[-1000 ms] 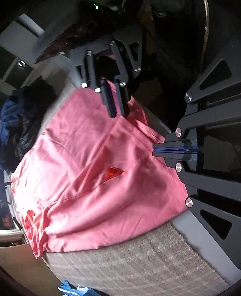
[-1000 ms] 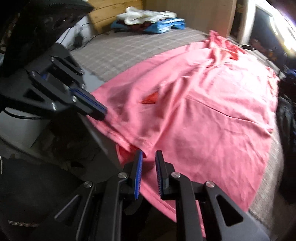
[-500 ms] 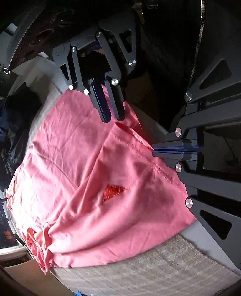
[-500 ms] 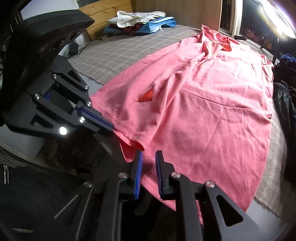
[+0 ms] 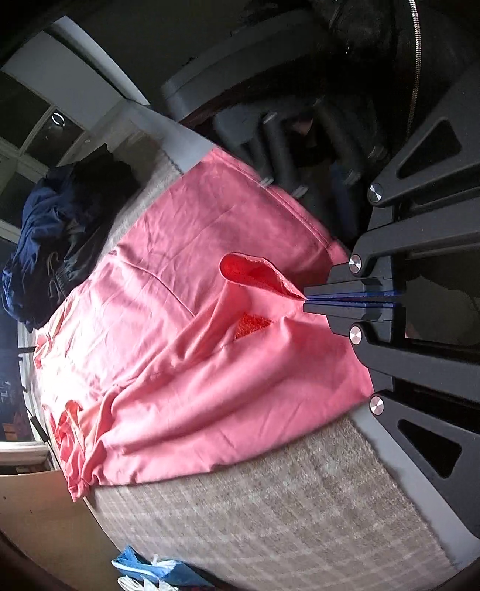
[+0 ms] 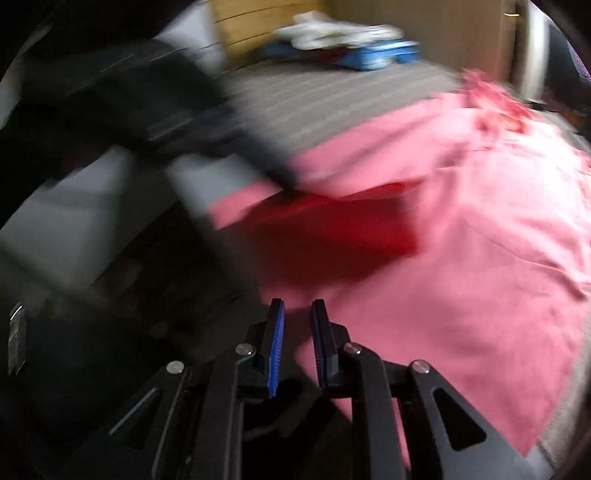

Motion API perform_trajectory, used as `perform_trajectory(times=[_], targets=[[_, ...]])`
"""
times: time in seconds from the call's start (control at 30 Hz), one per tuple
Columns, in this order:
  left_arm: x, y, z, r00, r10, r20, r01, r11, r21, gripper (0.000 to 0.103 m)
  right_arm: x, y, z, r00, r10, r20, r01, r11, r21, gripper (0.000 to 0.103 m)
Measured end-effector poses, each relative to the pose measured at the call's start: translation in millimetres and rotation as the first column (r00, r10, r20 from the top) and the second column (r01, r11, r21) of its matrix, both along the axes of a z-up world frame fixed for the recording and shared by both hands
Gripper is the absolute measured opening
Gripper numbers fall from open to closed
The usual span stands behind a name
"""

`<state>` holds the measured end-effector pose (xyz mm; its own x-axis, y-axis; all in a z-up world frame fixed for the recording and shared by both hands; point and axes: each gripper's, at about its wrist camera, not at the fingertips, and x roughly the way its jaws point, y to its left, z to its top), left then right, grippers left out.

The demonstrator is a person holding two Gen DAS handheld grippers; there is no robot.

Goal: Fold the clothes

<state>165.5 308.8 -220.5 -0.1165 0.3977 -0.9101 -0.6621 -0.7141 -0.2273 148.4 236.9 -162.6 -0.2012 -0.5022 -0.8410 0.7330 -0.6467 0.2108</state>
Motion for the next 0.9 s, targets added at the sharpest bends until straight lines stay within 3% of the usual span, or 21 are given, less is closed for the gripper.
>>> perform_trajectory(times=[0.07, 0.23, 0.33, 0.47, 0.53, 0.6, 0.7, 0.9], targets=[[0.6, 2.3, 1.1, 1.0, -0.003, -0.002, 0.003, 1.0, 0.007, 0.0, 7.1, 5.3, 6.3, 1.0, 0.012, 0.019, -0.012, 1.0, -0.025, 0.016], [9.9, -32.3, 30.7, 1.0, 0.002, -0.003, -0.002, 1.0, 0.021, 0.0, -21.5, 12.1, 12.2, 0.992, -0.125, -0.025, 0.123, 0.99, -0.069, 0.016], [11.8, -51.7, 45.1, 1.0, 0.003, -0.004, -0.003, 1.0, 0.019, 0.0, -25.6, -10.9, -2.4, 0.996, -0.089, -0.007, 0.089, 0.995, -0.046, 0.016], [13.2, -52.4, 45.6, 1.0, -0.001, -0.012, 0.001, 0.999, 0.036, 0.001, 2.7, -9.7, 1.8, 0.988, 0.044, 0.149, -0.031, 0.996, -0.086, 0.017], [16.5, -49.5, 42.0, 1.0, -0.012, 0.015, 0.011, 0.998, 0.057, 0.0, 3.5, 13.4, 26.8, 0.986, 0.03, 0.164, -0.022, 0.998, -0.052, 0.017], [30.1, -39.4, 34.5, 0.996, -0.088, 0.032, 0.087, 0.996, 0.027, 0.001, 1.5, 38.0, 54.1, 0.985, 0.012, 0.174, -0.009, 1.0, -0.016, 0.018], [45.8, -34.4, 37.9, 0.99, -0.134, 0.034, 0.134, 0.991, 0.025, 0.009, -35.7, 78.5, 118.2, 0.993, -0.055, 0.103, 0.05, 0.998, 0.045, 0.026], [40.5, -63.2, 74.5, 0.999, 0.027, -0.018, -0.025, 0.997, 0.078, 0.015, -162.3, 111.0, 216.1, 0.99, -0.126, -0.067, 0.133, 0.985, 0.109, 0.035]])
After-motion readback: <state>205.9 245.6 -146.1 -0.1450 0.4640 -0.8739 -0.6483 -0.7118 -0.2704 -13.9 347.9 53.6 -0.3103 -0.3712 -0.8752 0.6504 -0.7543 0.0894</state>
